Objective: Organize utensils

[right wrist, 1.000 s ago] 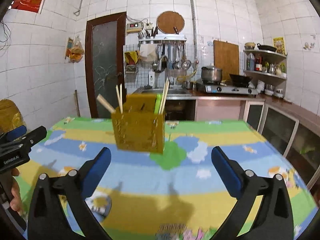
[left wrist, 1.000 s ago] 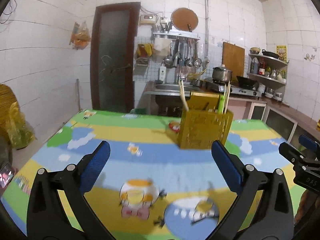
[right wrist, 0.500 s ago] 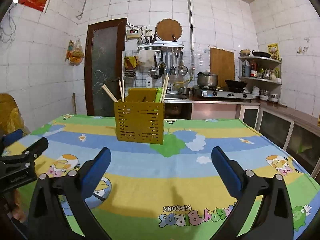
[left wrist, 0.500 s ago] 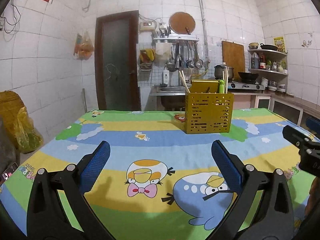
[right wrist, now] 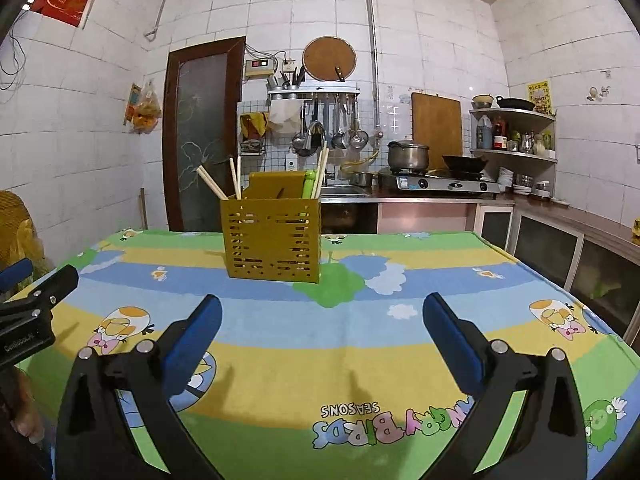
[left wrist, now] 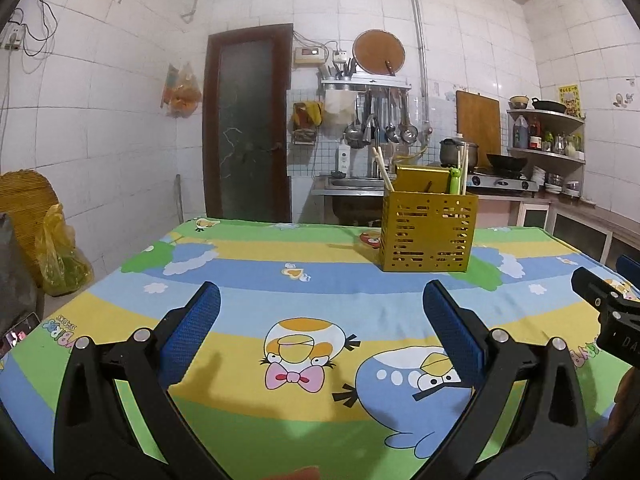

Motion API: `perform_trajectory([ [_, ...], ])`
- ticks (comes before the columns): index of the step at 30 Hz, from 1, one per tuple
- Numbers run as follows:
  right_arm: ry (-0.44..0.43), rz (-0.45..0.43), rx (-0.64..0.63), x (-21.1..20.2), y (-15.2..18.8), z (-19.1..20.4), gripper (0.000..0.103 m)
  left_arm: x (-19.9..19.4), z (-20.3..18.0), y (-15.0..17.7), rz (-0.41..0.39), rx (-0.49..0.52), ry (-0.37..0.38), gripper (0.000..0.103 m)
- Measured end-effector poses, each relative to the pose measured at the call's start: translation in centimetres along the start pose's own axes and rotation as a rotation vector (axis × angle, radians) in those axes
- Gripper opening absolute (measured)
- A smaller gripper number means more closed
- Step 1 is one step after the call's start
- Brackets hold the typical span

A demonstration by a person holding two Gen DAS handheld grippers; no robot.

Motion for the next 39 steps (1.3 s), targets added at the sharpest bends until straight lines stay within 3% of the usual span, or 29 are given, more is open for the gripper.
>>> perform_trajectory([
  [39, 0.039, -0.045, 0.011, -0.9, -0.4, -0.7, 0.098, -1.2, -0.6, -0.2, -0.045, 0.026, 0.025, 0.098],
])
Point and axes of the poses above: each gripper's, at about its wrist camera, not at the fingertips, and x roughly the way its jaws point, z to its left, y to its underside, the point moved 8 cm from there along x, roughly the way its jaws point, and after that the axes turned 6 degrees about z, right-handed, at the moved point
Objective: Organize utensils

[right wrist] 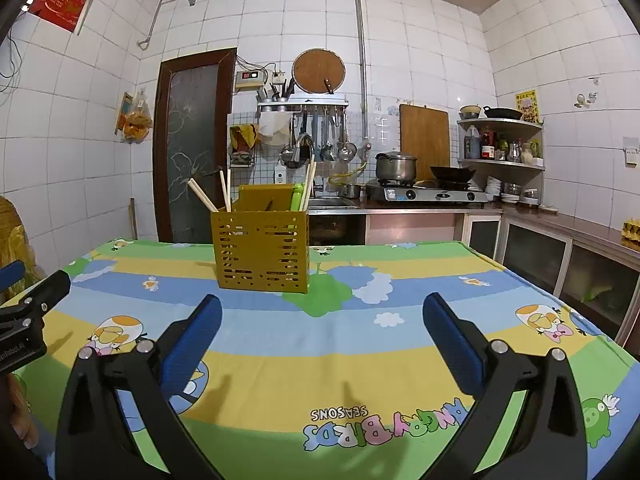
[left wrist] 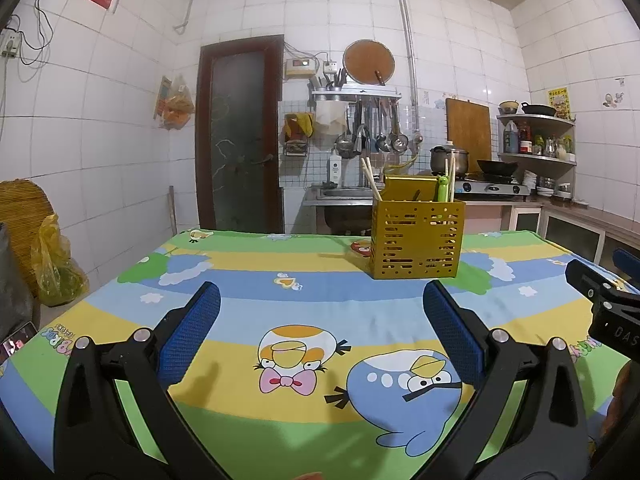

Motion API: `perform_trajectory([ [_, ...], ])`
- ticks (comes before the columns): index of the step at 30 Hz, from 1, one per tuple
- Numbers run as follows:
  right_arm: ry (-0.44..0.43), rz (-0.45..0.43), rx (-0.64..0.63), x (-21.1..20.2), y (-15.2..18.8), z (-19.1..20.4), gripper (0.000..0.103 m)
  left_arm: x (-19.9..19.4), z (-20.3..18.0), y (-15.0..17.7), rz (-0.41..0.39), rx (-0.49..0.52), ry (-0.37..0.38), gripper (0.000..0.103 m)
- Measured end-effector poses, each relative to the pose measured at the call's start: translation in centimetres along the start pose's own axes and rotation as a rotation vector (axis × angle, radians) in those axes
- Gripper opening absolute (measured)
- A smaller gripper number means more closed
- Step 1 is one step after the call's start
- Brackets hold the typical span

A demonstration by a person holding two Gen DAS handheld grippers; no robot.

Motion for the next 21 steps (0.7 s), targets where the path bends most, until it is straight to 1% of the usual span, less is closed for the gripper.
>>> perform_trajectory([
  [21, 0.002, -0.003, 0.002, -0.07, 0.03, -0.12, 0.098, -0.41, 0.02, -0.04, -0.013, 0.005, -0.021, 0.098],
])
Point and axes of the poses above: each gripper's, at about its wrist camera, not at the fingertips, and x roughly the way its jaws point, z to its left, y to its underside, the point moved 8 cm from there along x, roughly the way its jaws point, and after that the axes turned 6 degrees about z, right-handed, at the moved point
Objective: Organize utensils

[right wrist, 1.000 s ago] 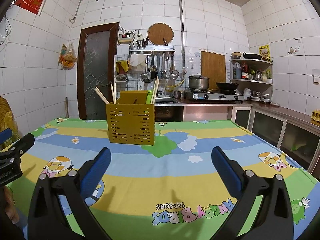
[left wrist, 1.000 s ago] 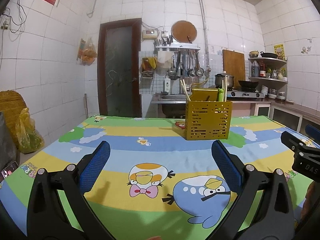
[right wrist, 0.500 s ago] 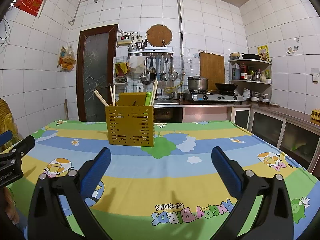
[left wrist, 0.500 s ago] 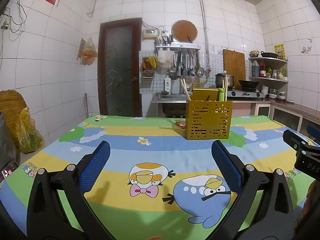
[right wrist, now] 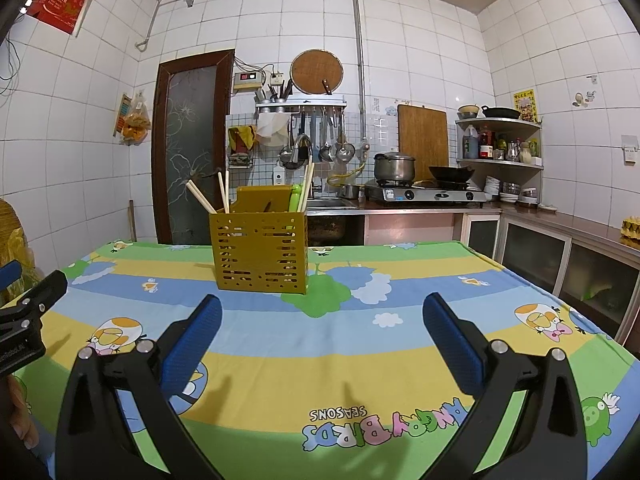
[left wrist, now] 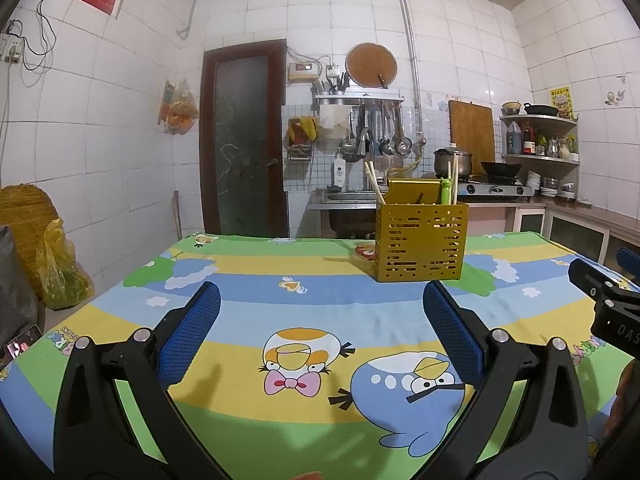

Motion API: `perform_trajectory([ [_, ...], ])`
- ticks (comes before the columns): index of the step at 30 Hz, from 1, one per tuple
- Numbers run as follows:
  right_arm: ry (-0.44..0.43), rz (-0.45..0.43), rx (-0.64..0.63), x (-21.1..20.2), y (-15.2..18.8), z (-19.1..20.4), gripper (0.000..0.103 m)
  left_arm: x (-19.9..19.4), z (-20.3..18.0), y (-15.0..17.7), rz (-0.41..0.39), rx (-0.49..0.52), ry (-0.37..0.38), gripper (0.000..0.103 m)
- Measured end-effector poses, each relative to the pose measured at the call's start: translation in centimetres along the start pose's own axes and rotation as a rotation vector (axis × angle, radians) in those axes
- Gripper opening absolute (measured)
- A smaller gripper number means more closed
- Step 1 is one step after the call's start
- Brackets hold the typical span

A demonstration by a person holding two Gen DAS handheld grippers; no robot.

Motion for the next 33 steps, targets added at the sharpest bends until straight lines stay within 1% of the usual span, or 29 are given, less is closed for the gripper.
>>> perform_trajectory([
  [33, 0.013, -0.012, 0.010, -0.43, -0.39, -0.15, 0.098, -0.01, 0.03, 0.07, 0.005, -0.001, 0.002, 0.098],
])
Point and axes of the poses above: each gripper's, at about its wrist camera, not at the fingertips, and x roughly the way its jaws point, z to its left, y to its underside, the point moved 8 cm from there along x, roughly the way its jaws point, and after that the axes turned 6 degrees about z, right-handed, at the moved point
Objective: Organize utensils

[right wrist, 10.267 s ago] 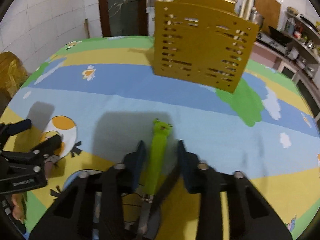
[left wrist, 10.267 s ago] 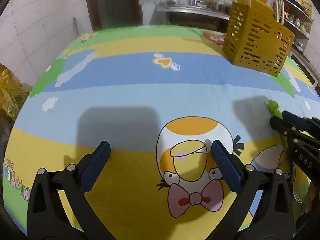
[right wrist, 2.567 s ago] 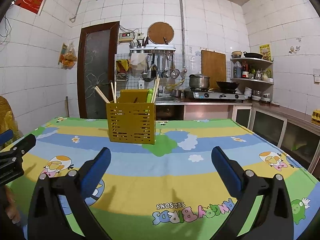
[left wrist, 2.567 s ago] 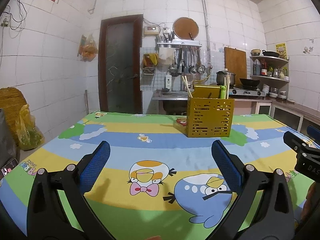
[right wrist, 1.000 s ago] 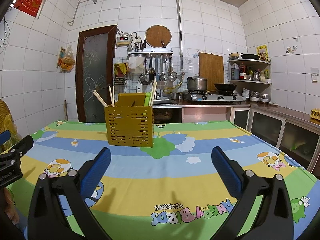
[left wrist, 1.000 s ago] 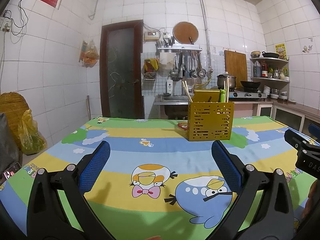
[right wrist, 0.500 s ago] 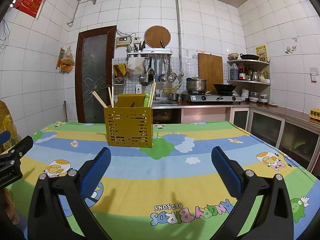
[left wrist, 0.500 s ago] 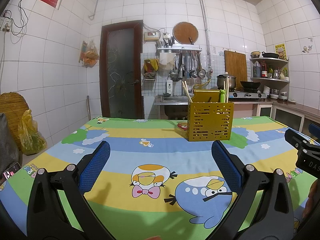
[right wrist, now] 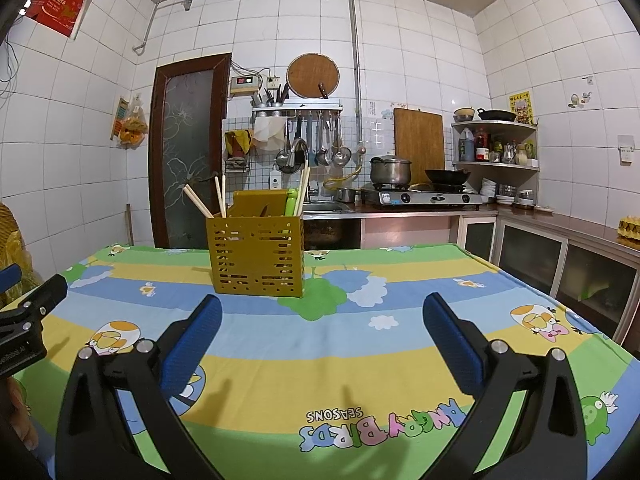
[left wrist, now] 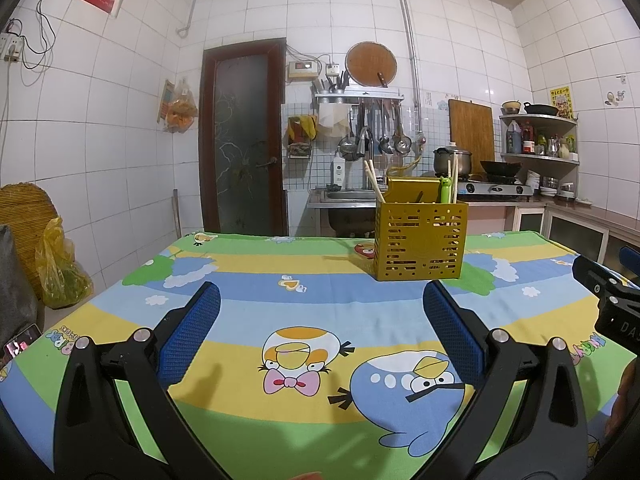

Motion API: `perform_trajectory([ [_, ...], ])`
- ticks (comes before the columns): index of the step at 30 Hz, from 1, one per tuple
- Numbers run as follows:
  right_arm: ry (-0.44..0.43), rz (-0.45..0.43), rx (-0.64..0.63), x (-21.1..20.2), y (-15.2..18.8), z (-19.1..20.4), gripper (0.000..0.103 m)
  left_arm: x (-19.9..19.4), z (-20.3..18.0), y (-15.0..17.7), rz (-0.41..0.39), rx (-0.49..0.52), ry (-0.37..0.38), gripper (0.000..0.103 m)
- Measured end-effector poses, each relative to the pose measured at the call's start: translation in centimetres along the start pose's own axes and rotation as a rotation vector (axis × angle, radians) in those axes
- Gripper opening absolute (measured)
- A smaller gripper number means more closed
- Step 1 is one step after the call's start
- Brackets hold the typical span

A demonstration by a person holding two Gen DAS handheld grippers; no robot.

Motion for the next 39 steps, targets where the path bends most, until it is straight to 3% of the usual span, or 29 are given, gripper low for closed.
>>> perform_trajectory([
  [39, 0.012, -0.008, -0.004, 0.13, 0.09, 0.34, 0.098, -0.03, -0.04, -0.05, 0.001, 0.000, 0.000, 0.098],
])
Point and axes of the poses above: each gripper's, at about its wrist camera, not at the fingertips, and x roughly the way its jaws point, z to its left, y to its underside, the point moved 8 cm from there along x, roughly the way its jaws point, and after that the axes turned 6 degrees about z, right-handed, at the moved point
